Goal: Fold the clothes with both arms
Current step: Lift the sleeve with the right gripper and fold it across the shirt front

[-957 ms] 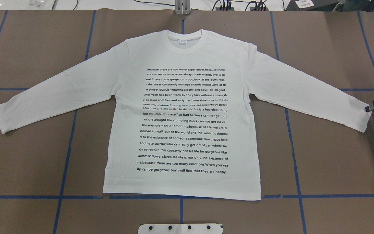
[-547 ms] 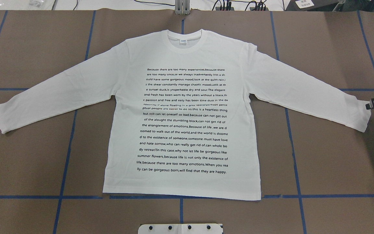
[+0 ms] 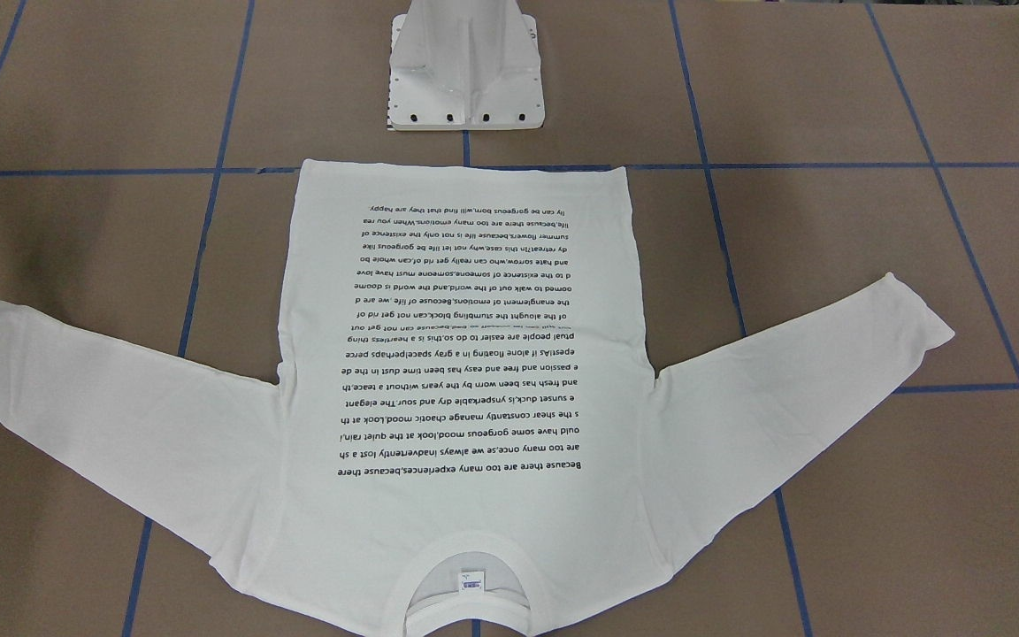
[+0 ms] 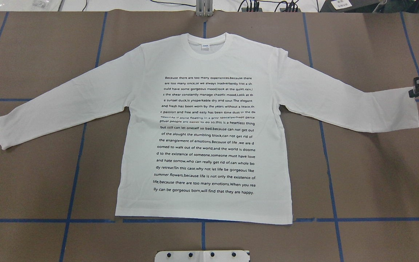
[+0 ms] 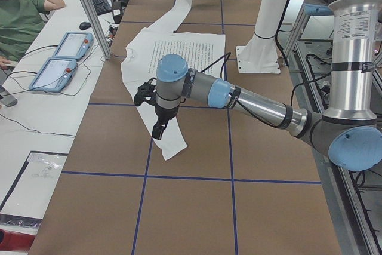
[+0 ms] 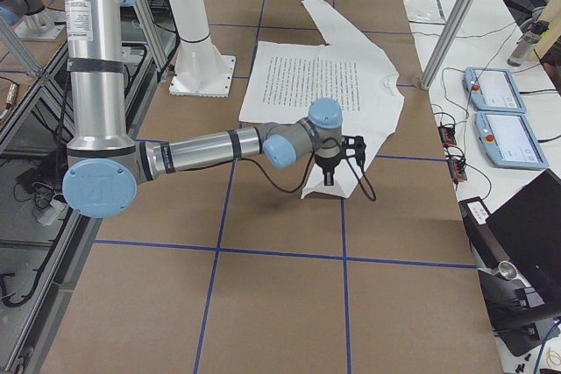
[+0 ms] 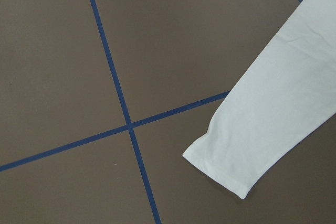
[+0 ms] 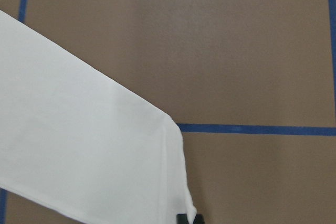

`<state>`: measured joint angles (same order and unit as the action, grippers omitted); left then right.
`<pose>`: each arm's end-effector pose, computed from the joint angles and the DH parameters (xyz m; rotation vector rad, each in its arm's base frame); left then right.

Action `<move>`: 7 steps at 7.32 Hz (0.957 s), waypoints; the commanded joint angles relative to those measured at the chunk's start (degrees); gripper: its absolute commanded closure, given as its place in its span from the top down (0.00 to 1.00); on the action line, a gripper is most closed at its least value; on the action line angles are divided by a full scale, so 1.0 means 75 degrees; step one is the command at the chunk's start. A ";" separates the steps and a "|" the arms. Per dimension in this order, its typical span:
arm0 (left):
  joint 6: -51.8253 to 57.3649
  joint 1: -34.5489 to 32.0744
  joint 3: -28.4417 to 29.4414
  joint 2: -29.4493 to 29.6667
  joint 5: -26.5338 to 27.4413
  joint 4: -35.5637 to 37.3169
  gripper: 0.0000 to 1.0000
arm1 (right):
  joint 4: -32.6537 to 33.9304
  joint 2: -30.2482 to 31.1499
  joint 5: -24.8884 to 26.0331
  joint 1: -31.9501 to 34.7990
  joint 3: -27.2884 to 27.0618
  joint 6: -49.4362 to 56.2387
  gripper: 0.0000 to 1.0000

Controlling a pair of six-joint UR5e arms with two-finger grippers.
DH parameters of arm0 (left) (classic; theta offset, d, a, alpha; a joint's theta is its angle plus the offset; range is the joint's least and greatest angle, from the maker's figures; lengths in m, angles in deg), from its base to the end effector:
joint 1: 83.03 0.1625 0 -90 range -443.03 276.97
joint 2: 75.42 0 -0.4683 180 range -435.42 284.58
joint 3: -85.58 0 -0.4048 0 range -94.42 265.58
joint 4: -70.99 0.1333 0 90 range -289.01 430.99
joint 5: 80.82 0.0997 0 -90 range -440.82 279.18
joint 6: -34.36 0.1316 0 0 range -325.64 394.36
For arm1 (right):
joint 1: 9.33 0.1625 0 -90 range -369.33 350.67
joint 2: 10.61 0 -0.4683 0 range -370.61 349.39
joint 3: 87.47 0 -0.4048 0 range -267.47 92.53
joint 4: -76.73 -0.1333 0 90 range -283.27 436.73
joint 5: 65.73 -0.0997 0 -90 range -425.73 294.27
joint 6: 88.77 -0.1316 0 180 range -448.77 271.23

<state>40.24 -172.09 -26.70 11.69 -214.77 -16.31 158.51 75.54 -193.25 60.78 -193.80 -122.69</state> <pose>-0.0341 -0.4816 0.5579 0.3099 0.7502 0.2241 -0.1367 -0.5341 0.5345 0.1357 -0.7872 0.0695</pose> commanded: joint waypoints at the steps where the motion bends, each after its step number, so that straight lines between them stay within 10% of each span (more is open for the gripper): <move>1: -0.0012 0.0004 0.0040 0.0000 -0.0012 -0.0008 1.00 | 0.4126 -0.2344 0.0464 -0.0020 -0.1219 -0.0012 0.00; 3: -0.0012 0.0004 0.0063 0.0000 -0.0012 -0.0008 1.00 | 0.5723 -0.4353 0.1214 -0.0824 -0.0907 -0.0779 0.00; 7: -0.0012 0.0004 0.0099 0.0000 0.0000 -0.0008 1.00 | 0.4149 -0.6955 0.2575 -0.2783 0.2226 -0.2753 0.00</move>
<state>40.16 -172.06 -25.95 11.72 -214.80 -16.37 194.22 29.58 -176.02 43.26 -185.81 -141.11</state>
